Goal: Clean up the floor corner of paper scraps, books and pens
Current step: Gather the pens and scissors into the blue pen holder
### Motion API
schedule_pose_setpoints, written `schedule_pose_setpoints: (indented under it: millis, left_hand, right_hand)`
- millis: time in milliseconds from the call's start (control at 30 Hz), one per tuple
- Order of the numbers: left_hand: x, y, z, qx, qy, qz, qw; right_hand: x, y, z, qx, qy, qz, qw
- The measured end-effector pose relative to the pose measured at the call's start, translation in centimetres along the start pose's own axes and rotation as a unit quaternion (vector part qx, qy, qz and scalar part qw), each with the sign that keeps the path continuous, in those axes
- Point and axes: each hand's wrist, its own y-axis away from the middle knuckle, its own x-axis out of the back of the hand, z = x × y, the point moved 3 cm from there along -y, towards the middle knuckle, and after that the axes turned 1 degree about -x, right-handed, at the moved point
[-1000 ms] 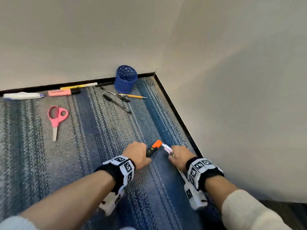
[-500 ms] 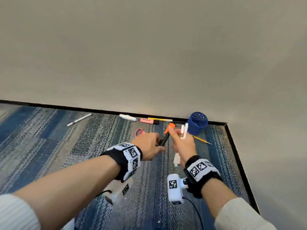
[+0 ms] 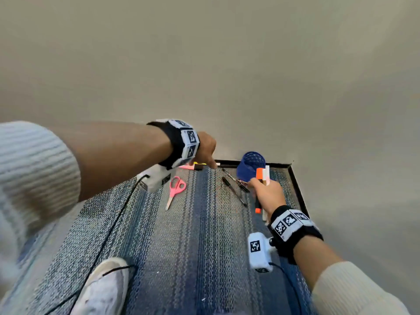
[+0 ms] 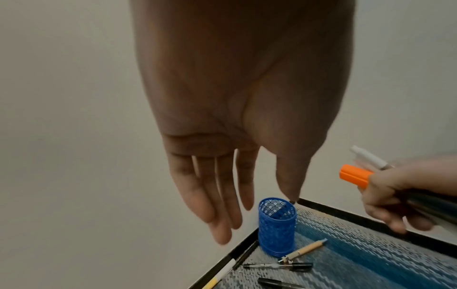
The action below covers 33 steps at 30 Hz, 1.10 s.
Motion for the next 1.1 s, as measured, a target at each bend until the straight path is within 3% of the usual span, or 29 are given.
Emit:
schedule_pose_setpoints:
  millis: [67,133,233,300,400,500,600,667,733,833,1000,1100]
  left_hand:
    - [1.2,-1.3,0.3,-0.023,-0.043,0.033,0.998]
    - [0.5,-2.4,0.9,-0.053,-0.044,0.022,0.997]
    - [-3.1,-3.7,0.7,-0.077,-0.016,-0.007,0.997]
    - [-5.9,-4.6,-0.2,-0.079,0.014,-0.025,0.996]
    - [-9.2,-6.7,-2.5,-0.073,0.018,-0.04,0.996]
    - [-11.0,-10.0,-4.8,-0.056,0.052,-0.014,0.997]
    - [-11.8,-13.7,-5.5,-0.052,0.119,0.057,0.99]
    - [-12.1,-15.9,-5.3,-0.058,0.168,0.092,0.98]
    - [-12.3,-17.9,-4.7,-0.061,0.216,0.103,0.969]
    - [-12.8,-20.2,-3.4,-0.075,0.26,0.11,0.956]
    - [-13.4,-22.5,0.0,-0.137,0.345,0.141,0.918]
    - [-13.0,-23.7,2.2,-0.149,0.373,0.16,0.902]
  right_hand:
    - [1.4,-0.8,1.0,-0.037,-0.039,0.006,0.999]
    - [2.2,-1.7,2.3,-0.05,-0.029,0.02,0.998]
    - [2.5,-3.1,4.3,-0.023,0.147,0.002,0.989]
    - [1.8,-3.7,5.4,-0.011,0.283,-0.042,0.958]
    - [0.1,-5.2,6.5,0.017,0.466,-0.078,0.881]
    - [-0.9,-7.6,6.9,0.014,0.555,-0.083,0.827]
    - [-0.5,-10.9,7.7,-0.003,0.542,-0.047,0.839]
    - [-0.5,-12.6,8.7,-0.017,0.54,-0.067,0.839]
    - [-0.9,-13.4,9.5,-0.009,0.548,-0.08,0.832]
    - [-1.4,-13.2,10.3,0.024,0.55,-0.04,0.834]
    - [-2.3,-11.3,10.9,0.034,0.549,-0.03,0.835]
    - [-1.2,-8.6,11.0,0.02,0.474,-0.01,0.88]
